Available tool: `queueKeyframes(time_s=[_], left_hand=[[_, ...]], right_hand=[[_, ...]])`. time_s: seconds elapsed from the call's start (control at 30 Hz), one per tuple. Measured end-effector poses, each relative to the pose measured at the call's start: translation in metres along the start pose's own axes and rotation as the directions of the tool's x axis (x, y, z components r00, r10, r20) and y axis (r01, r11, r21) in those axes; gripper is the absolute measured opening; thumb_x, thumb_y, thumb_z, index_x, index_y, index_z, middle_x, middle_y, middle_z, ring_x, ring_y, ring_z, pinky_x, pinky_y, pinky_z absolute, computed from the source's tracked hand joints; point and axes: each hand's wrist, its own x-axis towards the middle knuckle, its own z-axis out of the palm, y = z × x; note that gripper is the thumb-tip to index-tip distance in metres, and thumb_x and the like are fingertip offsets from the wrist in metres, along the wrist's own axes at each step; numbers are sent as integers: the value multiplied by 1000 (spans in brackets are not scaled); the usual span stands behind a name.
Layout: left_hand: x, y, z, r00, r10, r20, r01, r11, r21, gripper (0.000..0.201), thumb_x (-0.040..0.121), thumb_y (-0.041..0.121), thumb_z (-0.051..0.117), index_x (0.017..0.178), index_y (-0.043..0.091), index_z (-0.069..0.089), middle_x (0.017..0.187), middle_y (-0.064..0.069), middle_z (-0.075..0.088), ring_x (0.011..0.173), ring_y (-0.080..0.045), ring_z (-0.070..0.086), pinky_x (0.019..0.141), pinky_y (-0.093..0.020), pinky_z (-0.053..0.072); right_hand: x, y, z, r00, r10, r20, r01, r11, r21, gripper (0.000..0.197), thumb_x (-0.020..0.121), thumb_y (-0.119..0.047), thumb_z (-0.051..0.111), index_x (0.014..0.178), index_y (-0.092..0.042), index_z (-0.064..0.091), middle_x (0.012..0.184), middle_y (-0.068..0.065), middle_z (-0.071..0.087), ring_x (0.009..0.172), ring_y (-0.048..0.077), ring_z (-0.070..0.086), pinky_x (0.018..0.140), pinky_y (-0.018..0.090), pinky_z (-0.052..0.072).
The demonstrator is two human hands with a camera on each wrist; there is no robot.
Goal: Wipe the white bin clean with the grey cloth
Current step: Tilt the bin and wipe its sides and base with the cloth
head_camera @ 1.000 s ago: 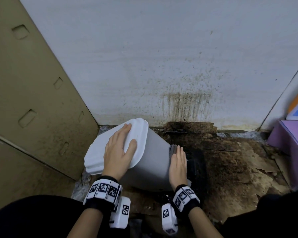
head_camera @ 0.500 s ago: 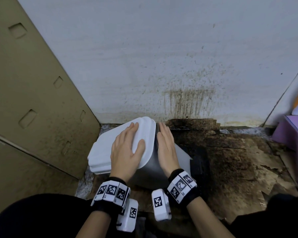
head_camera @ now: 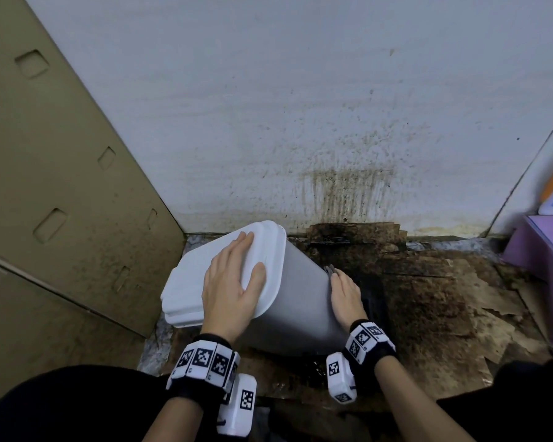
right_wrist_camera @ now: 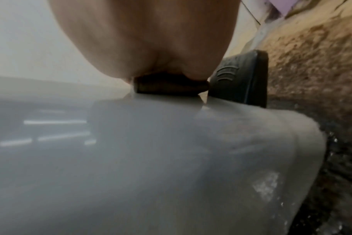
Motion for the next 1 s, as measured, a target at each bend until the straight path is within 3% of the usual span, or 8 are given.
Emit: queueKeyframes(time_s=[0.23, 0.43, 0.57, 0.67, 0.77, 0.87, 0.93, 1.0], left_hand=[[0, 3, 2, 1000, 4, -14, -4, 1000, 7, 61, 91, 55, 35, 148, 34, 42, 155, 13, 40, 137, -11, 36, 110, -31, 27], [1, 5, 4, 1000, 5, 0, -5, 1000, 22, 62, 91, 55, 35, 149, 34, 40, 155, 13, 40, 137, -12, 37, 112, -35, 29], [-1, 9, 4, 1000, 6, 11, -6, 1000, 17, 62, 91, 56, 35, 149, 34, 40, 156, 13, 39, 139, -12, 36, 115, -40, 30], [-1, 14, 7, 1000, 4, 26, -4, 1000, 24, 62, 91, 56, 34, 149, 35, 38, 157, 15, 36, 140, -11, 34, 116, -41, 29], [0, 20, 12, 999, 8, 47, -11, 998, 63, 63, 92, 57, 33, 151, 36, 36, 158, 15, 34, 141, -10, 31, 117, -37, 26], [-1, 26, 19, 997, 27, 74, -33, 995, 89, 61, 96, 58, 28, 153, 37, 32, 160, 15, 30, 143, -8, 27, 118, -33, 20], [-3, 34, 23, 994, 49, 101, -54, 997, 48, 59, 98, 55, 16, 153, 39, 30, 160, 15, 29, 145, -4, 24, 120, -32, 17], [-4, 42, 28, 987, 76, 143, -72, 997, -37, 60, 97, 51, 7, 152, 38, 28, 160, 16, 27, 147, 1, 20, 122, -30, 14]], right_hand=[[-30, -52, 10, 983, -144, -112, 159, 977, 140, 44, 106, -32, 30, 148, -21, 40, 152, -5, 39, 142, 13, 26, 119, 29, 16], [-61, -96, 23, 904, -378, -198, 411, 896, 165, 44, 106, -32, 35, 149, -21, 36, 153, -9, 34, 143, 2, 22, 120, 25, 18], [-67, -94, 17, 905, -339, -257, 395, 895, 209, 38, 106, -26, 38, 144, -23, 45, 146, -7, 46, 138, 3, 36, 117, 25, 28], [-74, -100, 3, 937, -201, -287, 307, 864, 400, 34, 106, -28, 38, 137, -23, 51, 130, -9, 61, 121, 0, 53, 107, 26, 42], [-84, -112, -11, 958, -120, -261, 263, 734, 626, 24, 106, -31, 38, 121, -36, 57, 114, -21, 65, 107, -12, 58, 93, 14, 45], [-90, -123, -21, 965, -128, -229, 256, 645, 720, 26, 106, -35, 38, 125, -39, 55, 120, -25, 63, 116, -11, 55, 98, 15, 42], [-93, -125, -24, 957, -187, -221, 288, 692, 661, 29, 106, -34, 37, 130, -39, 52, 125, -30, 59, 119, -13, 51, 102, 14, 41], [-94, -120, -26, 939, -260, -226, 340, 808, 481, 38, 107, -33, 35, 144, -33, 43, 146, -22, 44, 135, -11, 36, 115, 18, 30]])
